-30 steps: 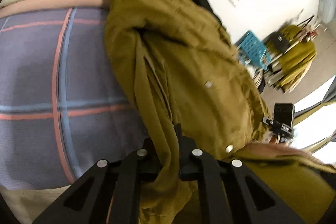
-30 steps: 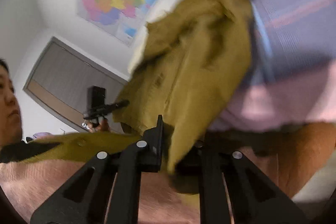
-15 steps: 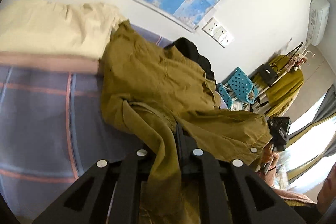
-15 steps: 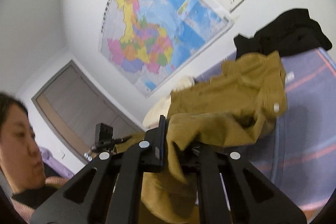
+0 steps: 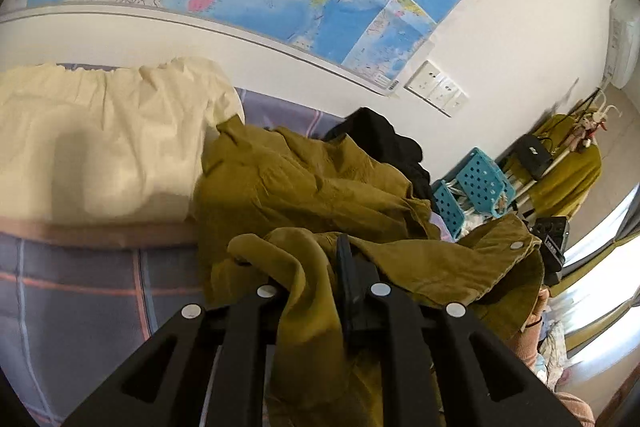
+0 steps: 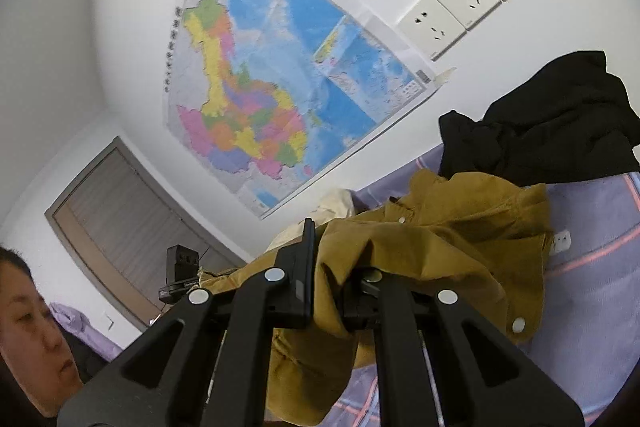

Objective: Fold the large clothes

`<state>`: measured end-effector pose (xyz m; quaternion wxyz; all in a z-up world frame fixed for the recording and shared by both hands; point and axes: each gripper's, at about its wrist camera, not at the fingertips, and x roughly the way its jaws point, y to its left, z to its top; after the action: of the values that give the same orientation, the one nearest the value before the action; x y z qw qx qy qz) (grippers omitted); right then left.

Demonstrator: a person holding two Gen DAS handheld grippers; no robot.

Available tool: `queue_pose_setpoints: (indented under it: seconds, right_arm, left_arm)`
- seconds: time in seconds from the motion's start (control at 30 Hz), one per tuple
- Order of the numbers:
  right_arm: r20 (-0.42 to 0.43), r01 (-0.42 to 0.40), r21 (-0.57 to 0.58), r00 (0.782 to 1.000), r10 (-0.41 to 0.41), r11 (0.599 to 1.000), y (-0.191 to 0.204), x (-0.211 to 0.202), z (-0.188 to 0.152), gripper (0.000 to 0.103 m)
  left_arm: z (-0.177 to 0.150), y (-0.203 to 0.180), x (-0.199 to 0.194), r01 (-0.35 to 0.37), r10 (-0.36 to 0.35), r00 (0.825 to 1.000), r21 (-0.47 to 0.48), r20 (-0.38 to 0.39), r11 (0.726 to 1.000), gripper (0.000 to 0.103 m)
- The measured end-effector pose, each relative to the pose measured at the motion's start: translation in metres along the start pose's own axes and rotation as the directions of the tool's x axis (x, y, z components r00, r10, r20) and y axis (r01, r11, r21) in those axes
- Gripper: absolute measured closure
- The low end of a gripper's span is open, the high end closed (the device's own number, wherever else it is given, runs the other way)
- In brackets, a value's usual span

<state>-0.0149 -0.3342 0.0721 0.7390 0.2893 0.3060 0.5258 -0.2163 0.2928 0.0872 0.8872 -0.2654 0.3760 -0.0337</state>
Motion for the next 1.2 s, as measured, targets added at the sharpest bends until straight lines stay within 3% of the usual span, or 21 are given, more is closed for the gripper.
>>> queue_pose_setpoints:
  seconds: [0.27, 0.67, 1.2]
  right_arm:
    - [-0.002, 0.07, 0.052, 0.998, -0.07, 0.996, -0.032, 0.027, 0.027, 0.095]
    - [-0.048, 0.153, 0.138, 0.988, -0.148, 0.979, -0.083, 0.069, 0.057, 0.095]
    - [-0.142, 0.253, 0.245, 0.964, -0.223, 0.936, -0.148, 0.127, 0.07, 0.092]
  left_arm:
    - [0.039, 0.0, 0.029, -0.058, 0.058, 0.998, 0.018, -0.001, 0.998, 0.09]
    - [0.081, 0.023, 0.085, -0.152, 0.151, 0.987, 0.002, -0.062, 0.988, 0.09]
    - [0.108, 0.055, 0.15, -0.28, 0.272, 0.95, -0.033, -0.151, 0.96, 0.089]
